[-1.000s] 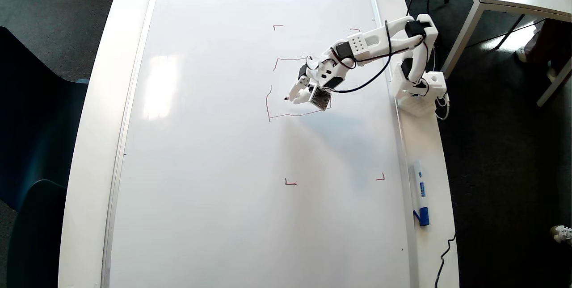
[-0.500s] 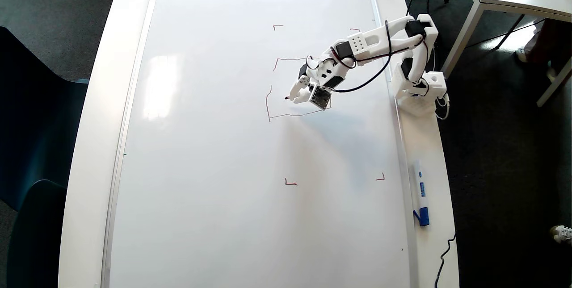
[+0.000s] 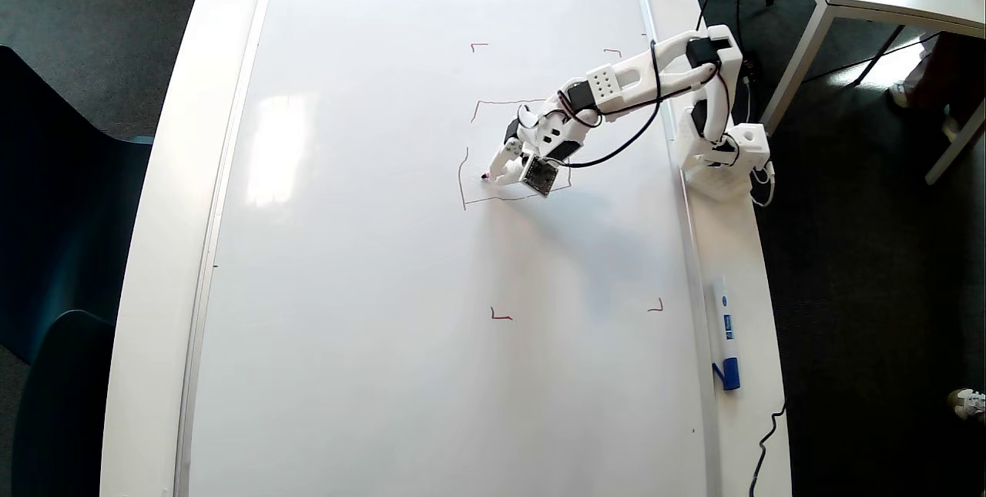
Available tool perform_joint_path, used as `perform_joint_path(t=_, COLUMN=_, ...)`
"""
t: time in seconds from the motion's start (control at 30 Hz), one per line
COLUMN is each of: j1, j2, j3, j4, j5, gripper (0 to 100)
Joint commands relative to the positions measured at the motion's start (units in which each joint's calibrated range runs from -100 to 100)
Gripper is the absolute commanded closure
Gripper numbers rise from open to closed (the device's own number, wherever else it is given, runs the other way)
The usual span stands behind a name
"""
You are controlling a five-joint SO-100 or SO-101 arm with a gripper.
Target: Draw on a whiteboard a robot head using a pen attached to the gripper
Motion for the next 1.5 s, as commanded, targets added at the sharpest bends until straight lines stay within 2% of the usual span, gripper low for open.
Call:
perform_joint_path(t=0.0, j1=-0.4, j2=-0.4, j3=-2.8, j4=-0.6, j5=-1.3, gripper=99)
perform_joint_path(t=1.13, j1=-1.8, j2=0.9, j3=0.2, j4=0.2, j5=-2.5, gripper=99)
perform_joint_path(t=1.47, j1=-2.2, j2=-8.0, j3=11.2, j4=-0.4, j5=-2.5, gripper=99)
